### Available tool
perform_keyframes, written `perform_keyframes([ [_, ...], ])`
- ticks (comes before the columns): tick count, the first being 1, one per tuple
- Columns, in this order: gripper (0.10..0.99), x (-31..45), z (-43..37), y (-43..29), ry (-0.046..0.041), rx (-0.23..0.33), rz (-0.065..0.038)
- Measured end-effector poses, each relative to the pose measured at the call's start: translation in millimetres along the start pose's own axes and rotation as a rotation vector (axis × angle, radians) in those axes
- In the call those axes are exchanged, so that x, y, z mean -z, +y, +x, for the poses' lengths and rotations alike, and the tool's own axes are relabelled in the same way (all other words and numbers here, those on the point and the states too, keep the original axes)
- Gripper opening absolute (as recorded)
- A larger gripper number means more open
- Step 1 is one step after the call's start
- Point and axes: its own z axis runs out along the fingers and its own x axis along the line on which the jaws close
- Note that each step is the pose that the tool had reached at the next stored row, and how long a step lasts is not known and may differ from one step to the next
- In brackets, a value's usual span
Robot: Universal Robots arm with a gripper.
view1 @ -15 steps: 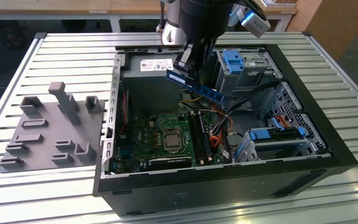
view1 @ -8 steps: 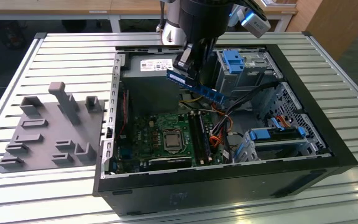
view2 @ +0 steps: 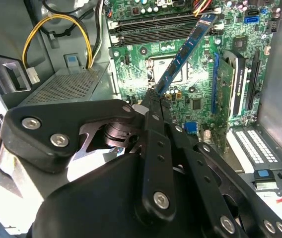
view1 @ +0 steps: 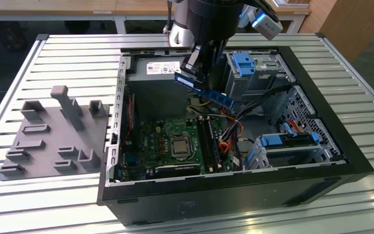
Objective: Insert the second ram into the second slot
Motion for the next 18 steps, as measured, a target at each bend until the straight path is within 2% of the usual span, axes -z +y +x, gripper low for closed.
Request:
perform_keyframes([
  [18,0.122,-0.1,0.0,0.0,-0.0017,-0.037,0.000],
])
